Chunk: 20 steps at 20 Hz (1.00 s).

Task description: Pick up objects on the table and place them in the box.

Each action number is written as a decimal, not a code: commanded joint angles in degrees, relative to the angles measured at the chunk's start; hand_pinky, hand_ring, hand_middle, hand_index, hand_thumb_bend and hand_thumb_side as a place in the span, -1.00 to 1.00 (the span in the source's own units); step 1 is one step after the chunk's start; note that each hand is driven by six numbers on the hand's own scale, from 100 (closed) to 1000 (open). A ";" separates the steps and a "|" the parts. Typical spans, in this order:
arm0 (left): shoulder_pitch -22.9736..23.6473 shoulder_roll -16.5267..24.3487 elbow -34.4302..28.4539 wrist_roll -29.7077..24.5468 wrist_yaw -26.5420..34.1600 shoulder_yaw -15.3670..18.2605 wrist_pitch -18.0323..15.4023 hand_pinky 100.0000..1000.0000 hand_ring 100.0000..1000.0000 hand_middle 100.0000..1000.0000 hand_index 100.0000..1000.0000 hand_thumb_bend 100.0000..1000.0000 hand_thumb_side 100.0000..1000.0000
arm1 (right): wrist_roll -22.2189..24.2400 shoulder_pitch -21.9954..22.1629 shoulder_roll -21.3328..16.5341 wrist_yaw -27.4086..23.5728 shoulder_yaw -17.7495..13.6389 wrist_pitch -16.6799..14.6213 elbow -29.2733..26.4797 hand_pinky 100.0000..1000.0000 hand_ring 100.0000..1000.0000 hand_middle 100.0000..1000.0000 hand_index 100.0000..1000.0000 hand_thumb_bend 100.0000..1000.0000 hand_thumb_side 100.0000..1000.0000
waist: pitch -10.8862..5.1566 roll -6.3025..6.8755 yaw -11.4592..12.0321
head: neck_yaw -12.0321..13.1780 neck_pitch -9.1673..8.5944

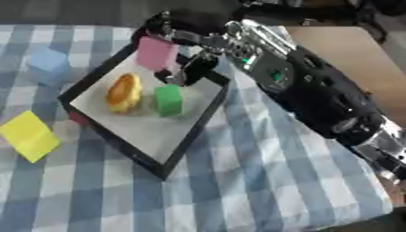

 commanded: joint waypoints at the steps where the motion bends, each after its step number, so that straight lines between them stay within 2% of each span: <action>1: -1.07 0.65 -1.00 -0.37 0.15 0.09 -0.02 0.64 0.45 0.37 0.69 -1.00 0.32 | -0.14 -0.49 -0.16 1.53 0.06 -0.97 0.53 0.46 0.36 0.01 0.33 -1.00 -0.84 | 0.18 -0.44 0.17 | -0.52 -0.07; 3: -1.26 0.52 -1.00 -0.48 0.23 0.03 -0.03 0.64 0.45 0.37 0.69 -1.00 0.32 | 0.15 -0.15 0.19 2.17 0.43 -1.51 1.11 0.47 0.37 0.02 0.31 -1.00 -0.81 | 0.31 -0.55 0.30 | -0.70 -0.07; 7: -1.48 0.28 -1.00 -0.62 0.38 -0.06 -0.02 0.64 0.44 0.36 0.69 -1.00 0.32 | 2.16 0.37 0.76 3.59 1.13 -3.11 2.11 0.52 0.47 0.14 0.43 -0.94 -0.68 | 0.64 -0.63 0.58 | -1.11 -0.07; 8: -1.48 0.24 -1.00 -0.64 0.39 -0.06 -0.02 0.64 0.44 0.35 0.69 -1.00 0.32 | 3.03 0.44 0.78 3.94 1.26 -3.74 2.19 0.54 0.52 0.19 0.52 -0.77 -0.64 | 0.70 -0.63 0.61 | -1.13 -0.07; 10: -1.47 0.20 -1.00 -0.66 0.42 -0.07 -0.01 0.64 0.44 0.35 0.69 -1.00 0.32 | 4.65 0.51 0.78 4.32 1.14 -4.89 2.12 0.58 0.60 0.30 0.65 -0.56 -0.58 | 0.78 -0.60 0.61 | -1.08 -0.07; 12: -1.46 0.14 -1.00 -0.71 0.44 -0.12 0.00 0.64 0.44 0.34 0.69 -1.00 0.32 | 5.39 0.54 0.68 4.32 0.72 -5.45 1.83 0.66 0.70 0.43 0.76 -0.43 -0.60 | 0.84 -0.54 0.57 | -0.98 -0.07; 18: -1.33 0.20 -1.00 -0.92 0.39 -0.25 -0.02 0.64 0.44 0.34 0.69 -1.00 0.32 | 6.31 0.80 0.08 5.32 -0.28 -6.53 0.66 0.80 0.80 0.53 0.90 -0.27 -0.86 | 0.98 -0.22 0.36 | -0.87 -0.07; 20: -1.27 0.19 -1.00 -0.96 0.39 -0.30 -0.03 0.64 0.44 0.34 0.69 -1.00 0.33 | 6.63 0.96 -0.07 4.85 -0.59 -7.18 0.40 0.84 0.81 0.55 0.93 -0.26 -0.73 | 0.98 -0.11 0.27 | -0.83 -0.07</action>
